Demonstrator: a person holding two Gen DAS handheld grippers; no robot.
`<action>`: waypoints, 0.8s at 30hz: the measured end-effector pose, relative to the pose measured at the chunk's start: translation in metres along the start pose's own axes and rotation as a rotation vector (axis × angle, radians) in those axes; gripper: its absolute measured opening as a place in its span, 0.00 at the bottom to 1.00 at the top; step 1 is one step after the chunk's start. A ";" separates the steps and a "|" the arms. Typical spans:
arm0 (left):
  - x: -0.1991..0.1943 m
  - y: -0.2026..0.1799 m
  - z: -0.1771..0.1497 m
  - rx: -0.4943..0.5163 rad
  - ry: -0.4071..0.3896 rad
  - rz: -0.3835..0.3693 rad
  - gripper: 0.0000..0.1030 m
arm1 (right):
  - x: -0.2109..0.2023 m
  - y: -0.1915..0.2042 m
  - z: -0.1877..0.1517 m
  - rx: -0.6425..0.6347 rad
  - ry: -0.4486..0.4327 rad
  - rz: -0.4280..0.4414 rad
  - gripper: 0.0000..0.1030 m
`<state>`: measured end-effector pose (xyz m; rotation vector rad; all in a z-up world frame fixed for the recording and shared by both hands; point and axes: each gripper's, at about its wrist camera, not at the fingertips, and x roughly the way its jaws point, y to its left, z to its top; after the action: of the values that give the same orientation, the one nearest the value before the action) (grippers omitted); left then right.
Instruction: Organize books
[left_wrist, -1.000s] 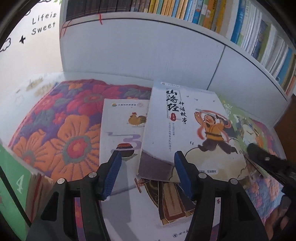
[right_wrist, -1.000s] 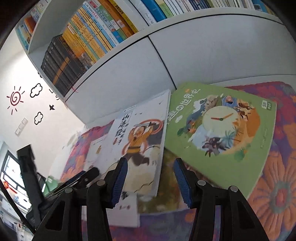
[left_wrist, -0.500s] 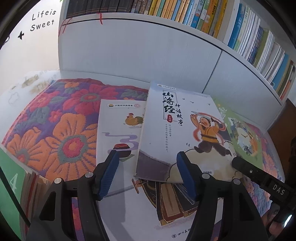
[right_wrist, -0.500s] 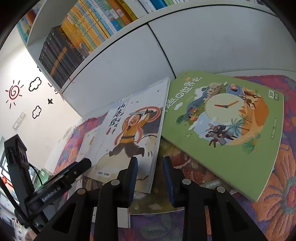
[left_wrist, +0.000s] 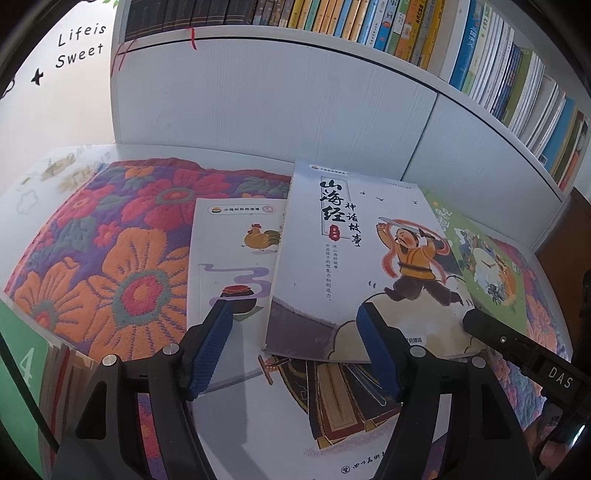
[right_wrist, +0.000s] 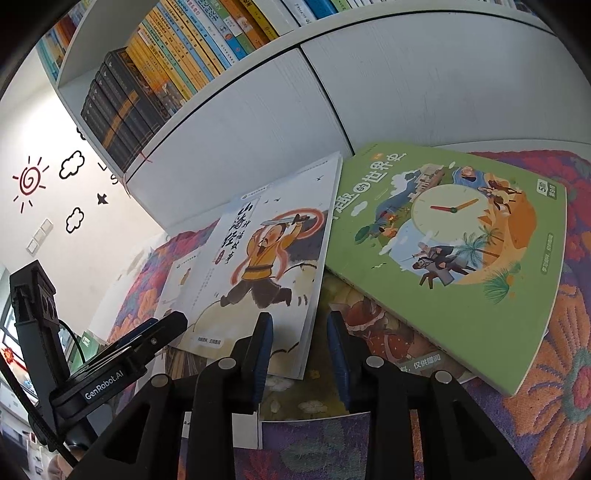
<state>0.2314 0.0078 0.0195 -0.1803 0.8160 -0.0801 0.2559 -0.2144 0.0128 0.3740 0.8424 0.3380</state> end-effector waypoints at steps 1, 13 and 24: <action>0.000 0.000 0.000 0.002 0.001 0.001 0.67 | -0.001 -0.001 -0.001 0.002 -0.001 0.002 0.29; 0.002 -0.005 -0.001 0.031 0.009 0.011 0.72 | 0.000 0.001 -0.001 -0.012 -0.001 0.006 0.34; 0.002 -0.006 -0.002 0.037 0.011 0.014 0.73 | -0.001 0.001 -0.002 -0.013 -0.001 0.005 0.36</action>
<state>0.2318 0.0015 0.0179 -0.1393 0.8258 -0.0835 0.2536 -0.2134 0.0129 0.3639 0.8381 0.3477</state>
